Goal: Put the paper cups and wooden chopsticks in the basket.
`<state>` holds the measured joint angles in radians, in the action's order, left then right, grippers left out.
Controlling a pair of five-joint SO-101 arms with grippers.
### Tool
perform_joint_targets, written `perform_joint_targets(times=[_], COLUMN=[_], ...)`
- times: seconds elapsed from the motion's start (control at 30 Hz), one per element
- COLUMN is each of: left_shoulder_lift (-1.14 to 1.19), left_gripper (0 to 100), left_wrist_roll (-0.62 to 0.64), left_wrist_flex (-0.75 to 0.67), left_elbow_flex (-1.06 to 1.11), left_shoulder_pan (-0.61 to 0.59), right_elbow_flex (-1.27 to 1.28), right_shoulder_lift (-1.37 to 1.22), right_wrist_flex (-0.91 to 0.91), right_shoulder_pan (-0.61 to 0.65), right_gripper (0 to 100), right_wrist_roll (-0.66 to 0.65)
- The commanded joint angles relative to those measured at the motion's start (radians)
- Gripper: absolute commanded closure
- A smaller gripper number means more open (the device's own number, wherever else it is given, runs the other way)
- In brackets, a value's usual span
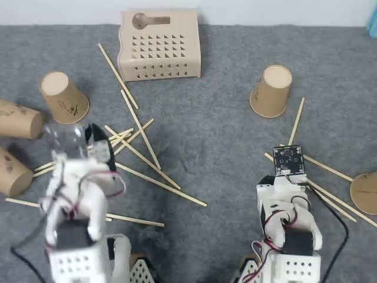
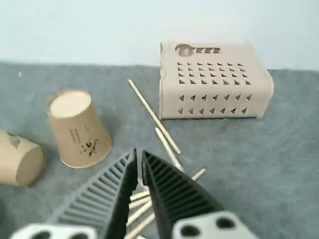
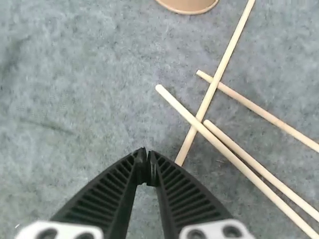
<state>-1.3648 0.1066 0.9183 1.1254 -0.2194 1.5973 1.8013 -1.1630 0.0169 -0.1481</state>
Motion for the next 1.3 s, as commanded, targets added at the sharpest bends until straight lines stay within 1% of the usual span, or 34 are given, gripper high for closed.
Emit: perform_joint_targets(times=[0.0, 0.17, 0.4, 0.5, 0.57, 0.73, 0.8, 1.03, 1.17, 1.27], left_shoulder_lift=[0.339, 0.692, 1.096, 1.264, 1.370, 1.577, 1.642, 1.889, 2.087, 2.232], left_gripper=[98, 98, 98, 98, 94, 79, 76, 75, 75, 75], left_wrist_roll=[0.074, 0.141, 0.192, 0.195, 0.196, 0.196, 0.196, 0.196, 0.196, 0.196], left_wrist_flex=[-0.026, -0.023, -0.031, -0.031, -0.025, -0.025, -0.031, -0.041, -0.095, -0.109], left_elbow_flex=[-0.265, -0.576, -0.860, -0.989, -1.076, -1.242, -1.300, -1.592, -1.782, -1.939], left_shoulder_pan=[0.003, -0.002, 0.003, 0.003, 0.003, -0.002, 0.000, 0.000, 0.002, 0.017], right_elbow_flex=[-0.006, -0.006, 0.009, 0.011, 0.011, 0.014, 0.014, 0.014, 0.017, 0.017], right_shoulder_lift=[0.012, 0.012, 0.012, 0.013, 0.013, 0.013, 0.013, 0.013, 0.013, 0.013], right_wrist_flex=[-0.005, -0.008, -0.002, -0.001, -0.001, -0.001, -0.001, 0.005, 0.012, 0.012], right_shoulder_pan=[0.008, 0.004, 0.004, 0.007, 0.007, 0.008, 0.008, 0.008, 0.008, 0.008], right_gripper=[98.9, 98.9, 98.9, 98.9, 98.9, 98.9, 98.9, 98.9, 98.9, 98.9], right_wrist_roll=[-0.015, -0.017, -0.017, -0.017, -0.017, -0.017, -0.017, -0.020, -0.092, -0.110])
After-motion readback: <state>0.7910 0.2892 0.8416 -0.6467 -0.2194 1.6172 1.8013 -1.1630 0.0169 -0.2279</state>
